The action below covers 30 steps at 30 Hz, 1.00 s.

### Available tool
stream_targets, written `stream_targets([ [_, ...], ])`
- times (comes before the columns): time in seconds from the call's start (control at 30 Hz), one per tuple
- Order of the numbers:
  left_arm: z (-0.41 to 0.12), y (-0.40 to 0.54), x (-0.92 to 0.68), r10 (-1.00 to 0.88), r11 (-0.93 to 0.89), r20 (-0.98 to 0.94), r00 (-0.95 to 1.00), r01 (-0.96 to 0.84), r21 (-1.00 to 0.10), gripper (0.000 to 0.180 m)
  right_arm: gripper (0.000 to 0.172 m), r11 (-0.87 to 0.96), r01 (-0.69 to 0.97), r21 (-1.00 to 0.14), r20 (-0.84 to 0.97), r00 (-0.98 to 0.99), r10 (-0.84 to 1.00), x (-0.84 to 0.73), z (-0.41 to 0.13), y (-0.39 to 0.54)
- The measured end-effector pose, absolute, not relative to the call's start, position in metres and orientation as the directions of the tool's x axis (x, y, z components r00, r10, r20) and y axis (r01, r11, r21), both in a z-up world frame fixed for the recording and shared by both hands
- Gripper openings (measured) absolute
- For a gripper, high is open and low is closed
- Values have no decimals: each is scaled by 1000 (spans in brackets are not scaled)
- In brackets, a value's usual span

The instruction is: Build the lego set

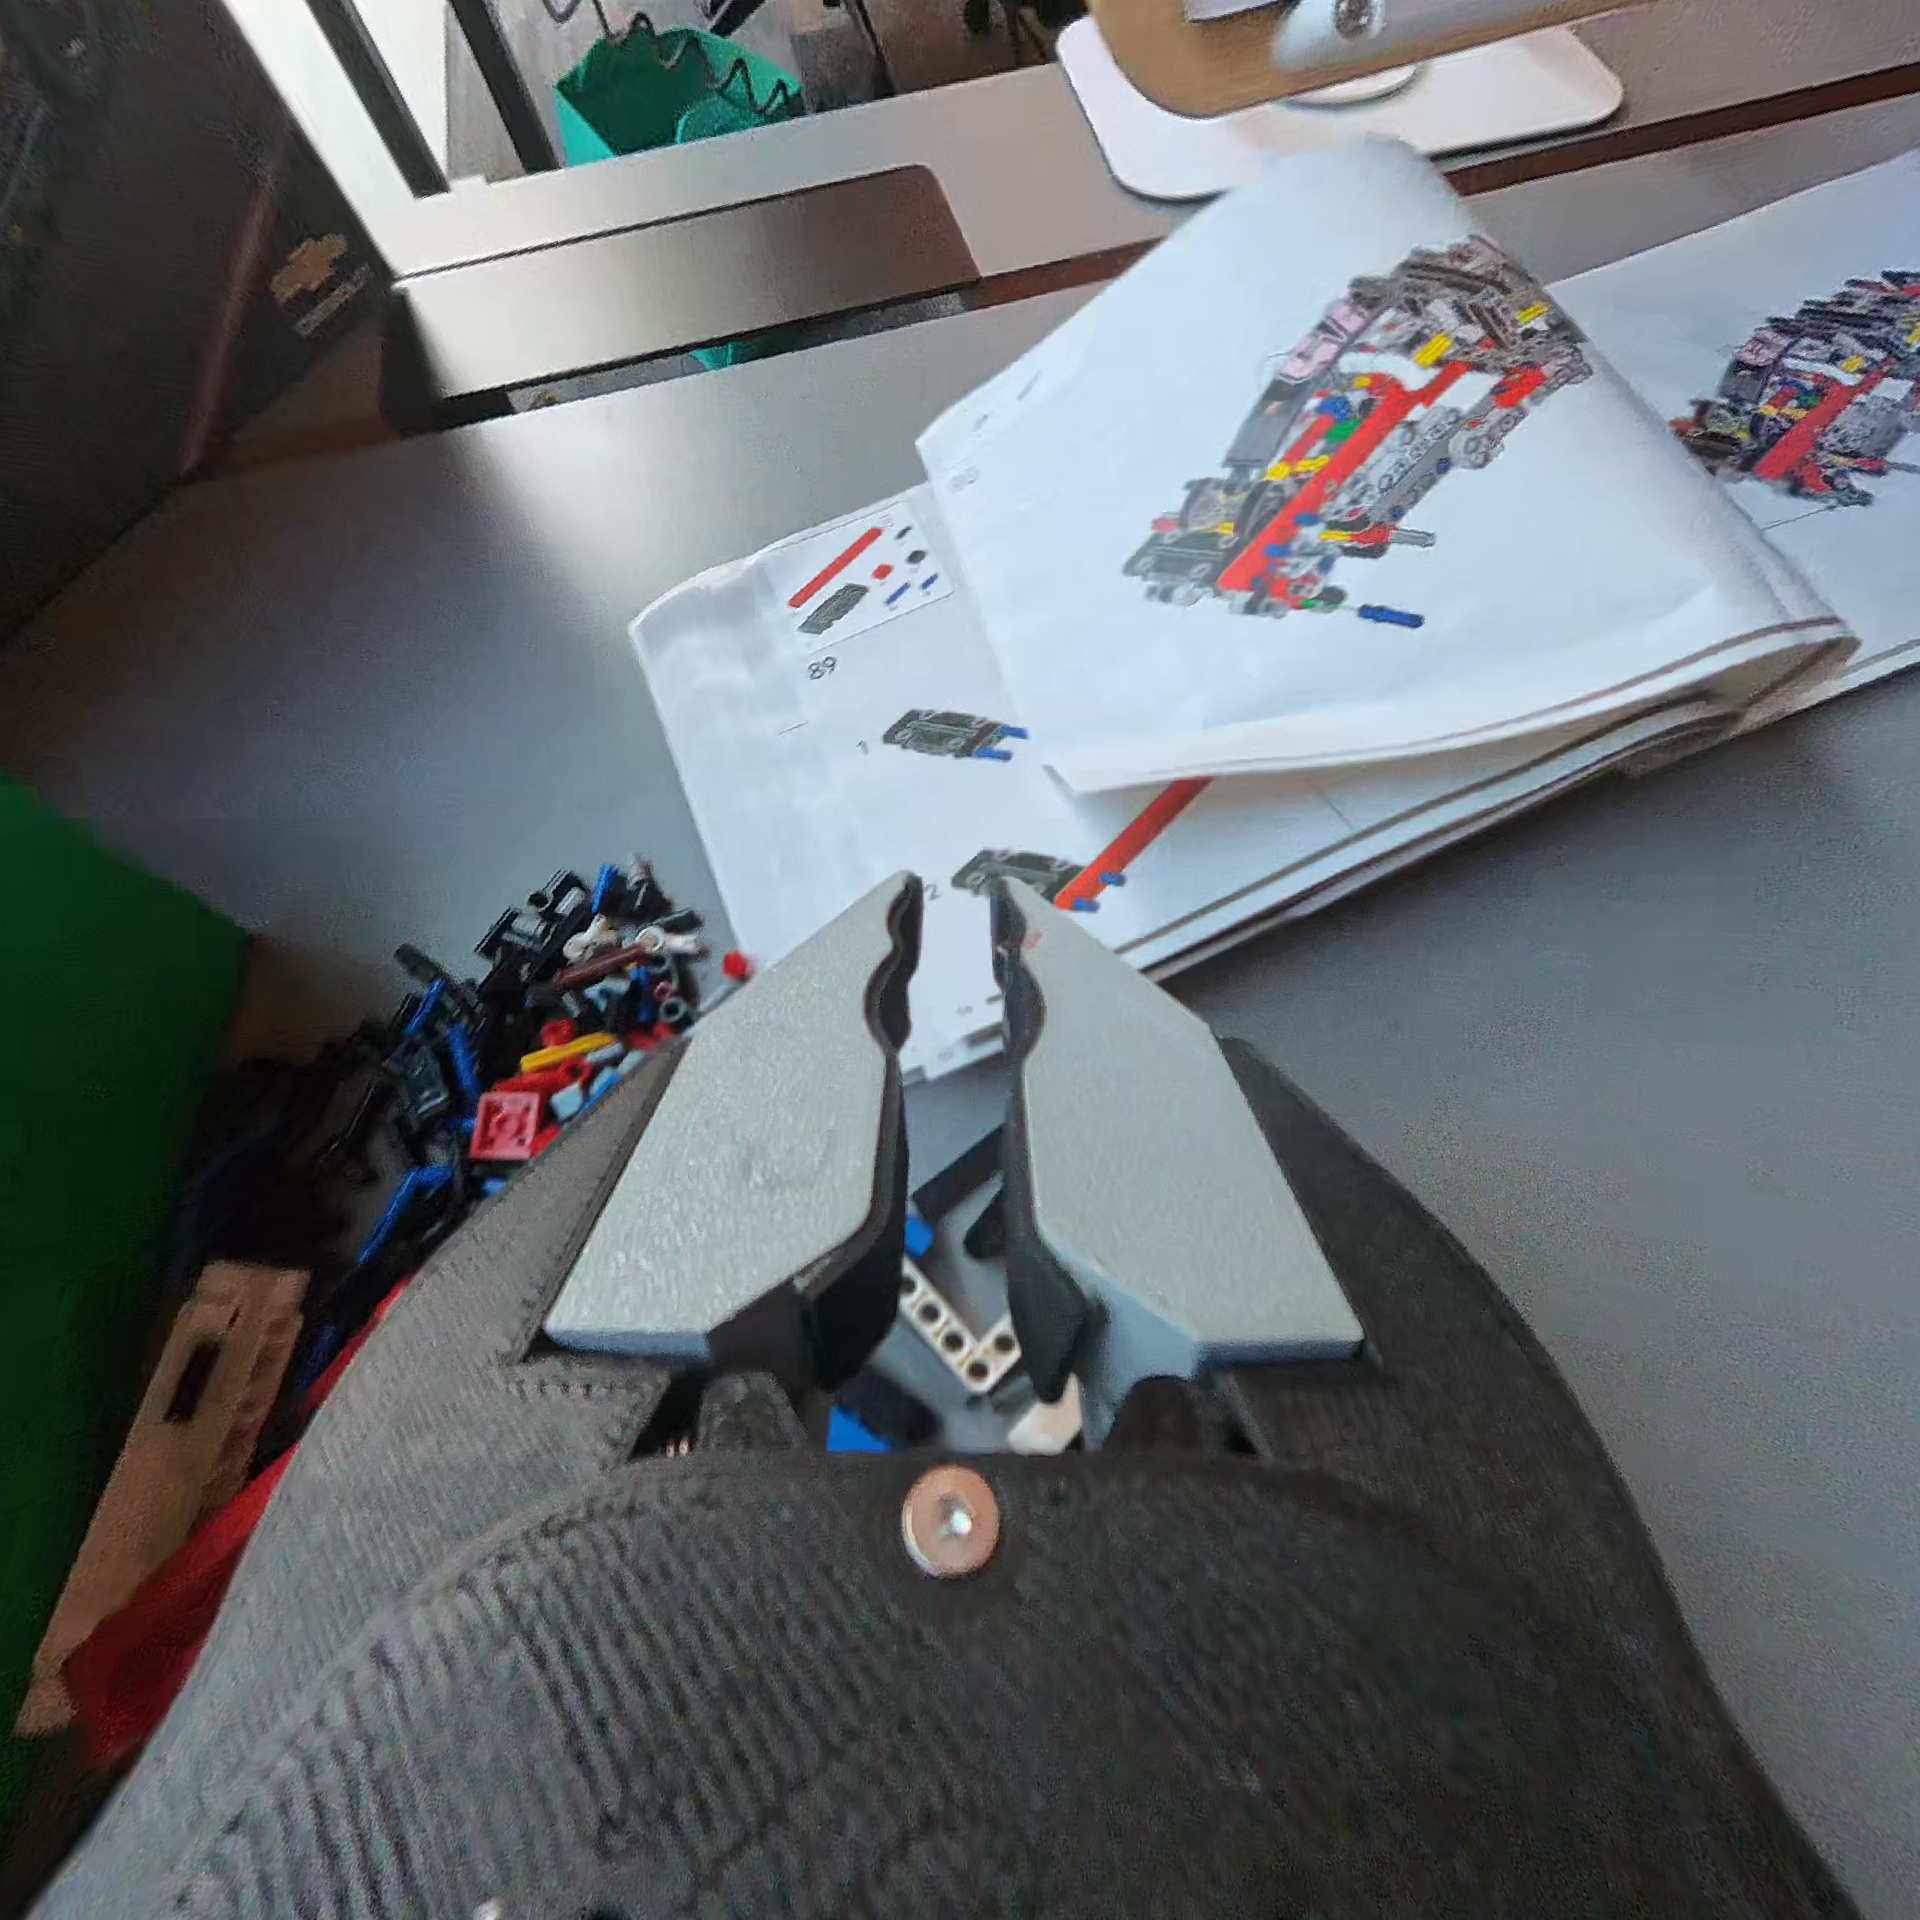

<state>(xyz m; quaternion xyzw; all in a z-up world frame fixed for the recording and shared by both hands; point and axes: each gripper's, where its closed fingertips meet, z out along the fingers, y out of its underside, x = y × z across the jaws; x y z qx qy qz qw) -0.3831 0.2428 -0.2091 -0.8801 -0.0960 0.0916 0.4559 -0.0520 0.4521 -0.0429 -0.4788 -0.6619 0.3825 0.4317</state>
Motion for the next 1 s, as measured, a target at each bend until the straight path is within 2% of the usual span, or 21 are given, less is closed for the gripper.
stream_targets([
  [0.1, -193, 229, -377, 230, -539, -76, 970, 62, -840, 21, 52, 234, 306, -923, 190, -167, 967, -52, -43, 453],
  [0.17, -182, 237, -350, 122, -536, -97, 988, -17, -844, 27, 46, 236, 317, -918, 190, -169, 967, -52, -45, 453],
  [0.33, -153, 301, -260, -171, -457, -86, 982, -156, -876, 25, 44, 248, 359, -900, 196, -175, 965, -58, -54, 451],
  [0.43, -182, 338, -251, -227, -582, -92, 969, -211, -785, 16, 44, 252, 384, -888, 197, -177, 964, -60, -60, 450],
  [0.5, -218, 339, -269, -214, -719, -92, 973, -221, -659, 0, 45, 264, 400, -878, 209, -174, 962, -60, -63, 450],
  [0.57, -246, 326, -298, -163, -798, -101, 982, -191, -572, 0, 45, 266, 397, -878, 216, -167, 962, -58, -61, 452],
  [0.67, -274, 296, -339, -93, -855, -132, 987, -148, -498, 0, 42, 245, 364, -898, 197, -165, 966, -58, -53, 452],
  [0.77, -279, 281, -354, -61, -840, -126, 990, -119, -530, 0, 39, 233, 348, -908, 185, -166, 969, -63, -50, 451],
  [1.0, -273, 263, -374, -38, -872, -241, 970, -150, -466, 0, 40, 252, 444, -860, 199, -164, 966, -76, -72, 449],
])
